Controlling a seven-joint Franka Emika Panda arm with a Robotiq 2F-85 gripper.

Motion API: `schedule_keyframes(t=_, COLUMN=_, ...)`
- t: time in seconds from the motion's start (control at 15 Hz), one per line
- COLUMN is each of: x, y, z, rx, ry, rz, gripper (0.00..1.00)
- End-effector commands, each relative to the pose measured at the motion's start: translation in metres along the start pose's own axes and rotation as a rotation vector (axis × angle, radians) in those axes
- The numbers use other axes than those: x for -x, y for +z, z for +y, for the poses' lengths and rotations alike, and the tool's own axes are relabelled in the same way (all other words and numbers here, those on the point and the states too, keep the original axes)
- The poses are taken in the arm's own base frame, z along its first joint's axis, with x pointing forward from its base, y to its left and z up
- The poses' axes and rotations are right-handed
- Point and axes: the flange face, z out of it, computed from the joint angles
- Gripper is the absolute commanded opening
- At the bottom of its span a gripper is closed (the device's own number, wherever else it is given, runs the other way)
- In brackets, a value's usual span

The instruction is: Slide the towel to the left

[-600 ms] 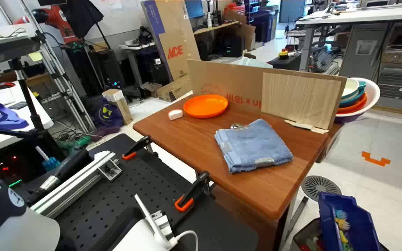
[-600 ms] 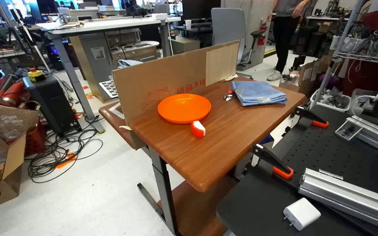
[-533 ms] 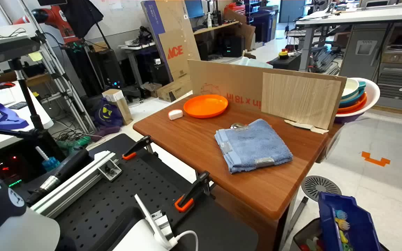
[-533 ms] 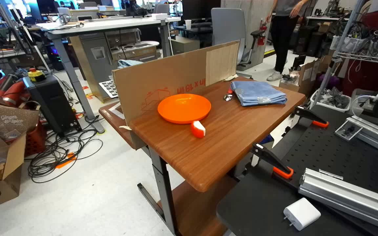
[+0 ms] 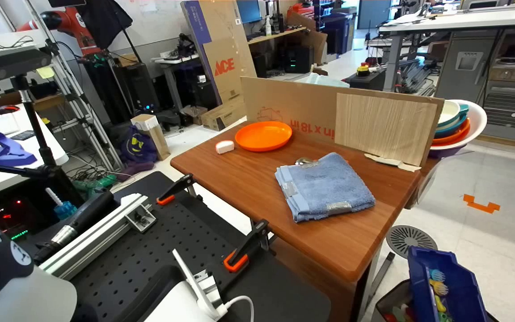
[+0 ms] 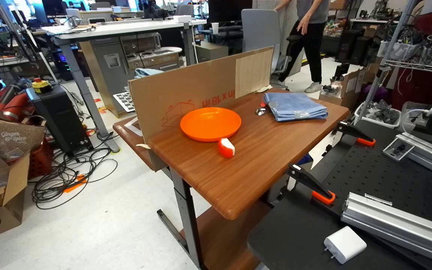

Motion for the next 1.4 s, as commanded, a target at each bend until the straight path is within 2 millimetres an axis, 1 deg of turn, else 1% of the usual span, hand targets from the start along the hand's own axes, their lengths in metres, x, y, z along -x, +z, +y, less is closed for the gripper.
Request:
schedule_keyframes(t=0.0, x=-0.022, y=0.015, z=0.012, rx=-0.004, ry=0.015, rz=0.022, gripper=1.0)
schedule_keyframes(t=0.27, x=-0.055, y=0.063, z=0.024, rx=-0.009, ry=0.004, rz=0.044, gripper=1.0)
schedule_keyframes(t=0.53, x=-0.078, y=0.109, z=0.035, rx=-0.03, ry=-0.03, rz=0.067, gripper=1.0)
schedule_keyframes(t=0.87, x=-0.098, y=0.157, z=0.049, rx=-0.107, ry=-0.033, rz=0.114, gripper=1.0)
schedule_keyframes(t=1.13, x=-0.112, y=0.199, z=0.052, rx=-0.187, ry=-0.066, rz=0.123, gripper=1.0)
schedule_keyframes(t=1.33, x=-0.122, y=0.232, z=0.05, rx=-0.239, ry=-0.095, rz=0.108, gripper=1.0)
